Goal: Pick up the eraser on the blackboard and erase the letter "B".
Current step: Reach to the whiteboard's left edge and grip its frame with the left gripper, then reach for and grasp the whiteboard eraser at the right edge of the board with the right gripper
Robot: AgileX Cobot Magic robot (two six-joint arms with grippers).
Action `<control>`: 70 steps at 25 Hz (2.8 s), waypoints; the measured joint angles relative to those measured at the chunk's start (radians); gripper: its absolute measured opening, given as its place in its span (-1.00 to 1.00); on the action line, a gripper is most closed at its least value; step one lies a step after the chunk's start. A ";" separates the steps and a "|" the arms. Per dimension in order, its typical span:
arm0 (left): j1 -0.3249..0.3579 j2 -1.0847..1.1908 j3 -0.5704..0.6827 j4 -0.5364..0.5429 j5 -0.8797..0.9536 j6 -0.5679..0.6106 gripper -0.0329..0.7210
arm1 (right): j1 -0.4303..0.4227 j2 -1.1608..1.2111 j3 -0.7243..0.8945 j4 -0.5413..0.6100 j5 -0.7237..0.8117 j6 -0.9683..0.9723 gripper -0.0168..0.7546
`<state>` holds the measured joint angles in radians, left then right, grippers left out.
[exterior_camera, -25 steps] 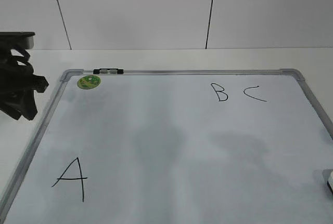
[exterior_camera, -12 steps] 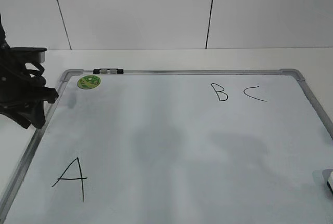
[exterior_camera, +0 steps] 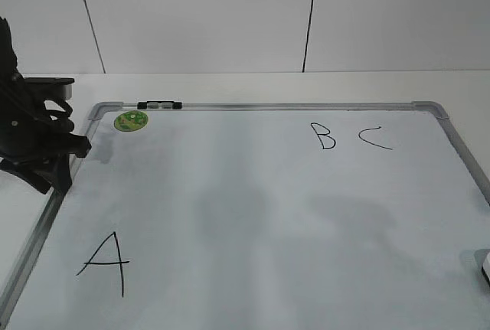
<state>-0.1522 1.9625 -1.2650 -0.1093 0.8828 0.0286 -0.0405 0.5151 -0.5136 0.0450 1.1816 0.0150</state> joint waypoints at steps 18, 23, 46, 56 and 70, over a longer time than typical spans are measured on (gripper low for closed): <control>0.000 0.002 -0.004 -0.010 0.010 -0.034 -0.85 | 0.000 0.000 -0.001 0.000 0.014 0.004 0.56; 0.000 0.002 -0.004 -0.010 0.010 -0.036 -0.85 | 0.000 0.015 -0.007 -0.008 0.055 0.056 0.63; 0.000 0.002 -0.004 -0.010 0.011 -0.037 -0.85 | 0.000 0.358 -0.014 -0.004 -0.207 -0.004 0.69; 0.000 0.002 -0.004 -0.010 0.011 -0.037 -0.85 | 0.000 0.463 -0.014 -0.004 -0.349 -0.035 0.66; 0.000 0.002 -0.004 -0.010 0.011 -0.037 -0.85 | 0.000 0.622 -0.014 -0.002 -0.405 -0.035 0.60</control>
<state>-0.1522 1.9648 -1.2690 -0.1198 0.8939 -0.0088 -0.0405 1.1368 -0.5279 0.0429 0.7767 -0.0205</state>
